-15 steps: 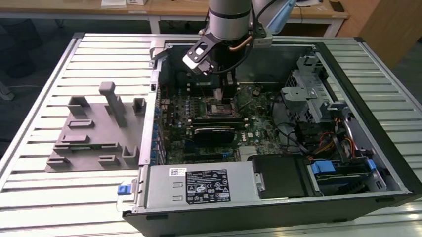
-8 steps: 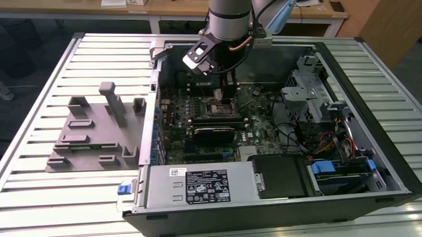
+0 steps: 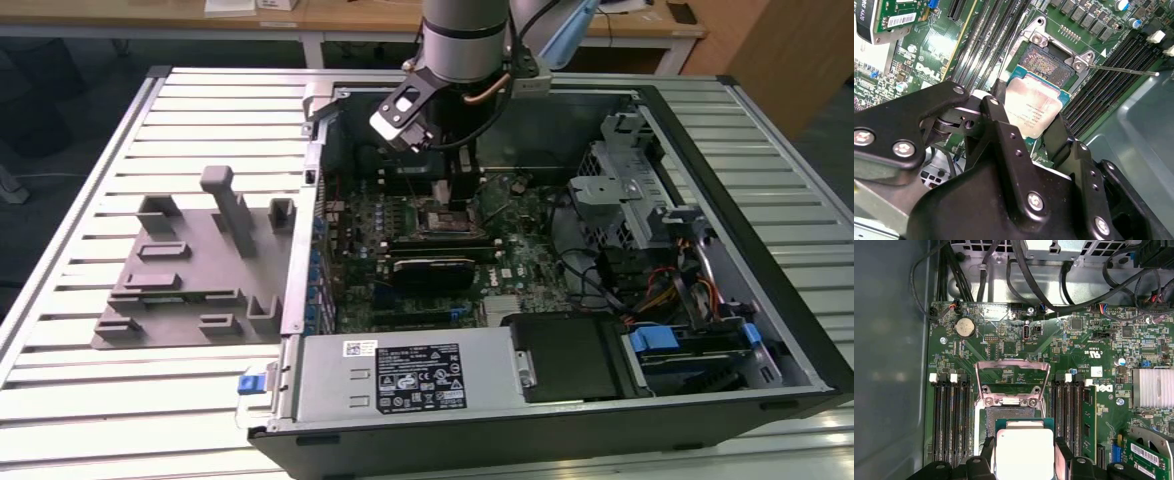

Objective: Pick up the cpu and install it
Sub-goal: 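Place the cpu into insertion slot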

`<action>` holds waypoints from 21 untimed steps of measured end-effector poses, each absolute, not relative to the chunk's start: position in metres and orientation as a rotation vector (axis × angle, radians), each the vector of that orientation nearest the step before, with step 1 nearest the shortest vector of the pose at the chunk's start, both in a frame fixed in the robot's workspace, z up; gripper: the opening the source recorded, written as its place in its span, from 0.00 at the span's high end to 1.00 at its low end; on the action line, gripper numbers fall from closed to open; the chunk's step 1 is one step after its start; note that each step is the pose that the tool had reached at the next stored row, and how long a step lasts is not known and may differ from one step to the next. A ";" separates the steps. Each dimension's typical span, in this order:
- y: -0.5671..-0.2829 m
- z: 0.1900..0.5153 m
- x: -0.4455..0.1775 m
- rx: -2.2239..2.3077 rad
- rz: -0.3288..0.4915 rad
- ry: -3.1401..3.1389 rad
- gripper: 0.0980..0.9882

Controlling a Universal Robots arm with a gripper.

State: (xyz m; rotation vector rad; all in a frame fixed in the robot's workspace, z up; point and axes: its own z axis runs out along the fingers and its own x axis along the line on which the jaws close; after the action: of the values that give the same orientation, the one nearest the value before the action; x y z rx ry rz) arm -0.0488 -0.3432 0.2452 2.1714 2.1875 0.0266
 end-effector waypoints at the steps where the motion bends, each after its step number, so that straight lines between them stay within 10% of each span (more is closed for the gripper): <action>1: -0.343 0.241 -0.049 2.171 0.026 2.188 0.50; 21: -0.343 0.231 -0.049 2.161 0.026 2.197 0.50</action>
State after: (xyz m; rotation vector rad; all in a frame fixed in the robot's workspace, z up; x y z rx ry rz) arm -0.0489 -0.3432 0.2309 2.1612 2.1973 0.0260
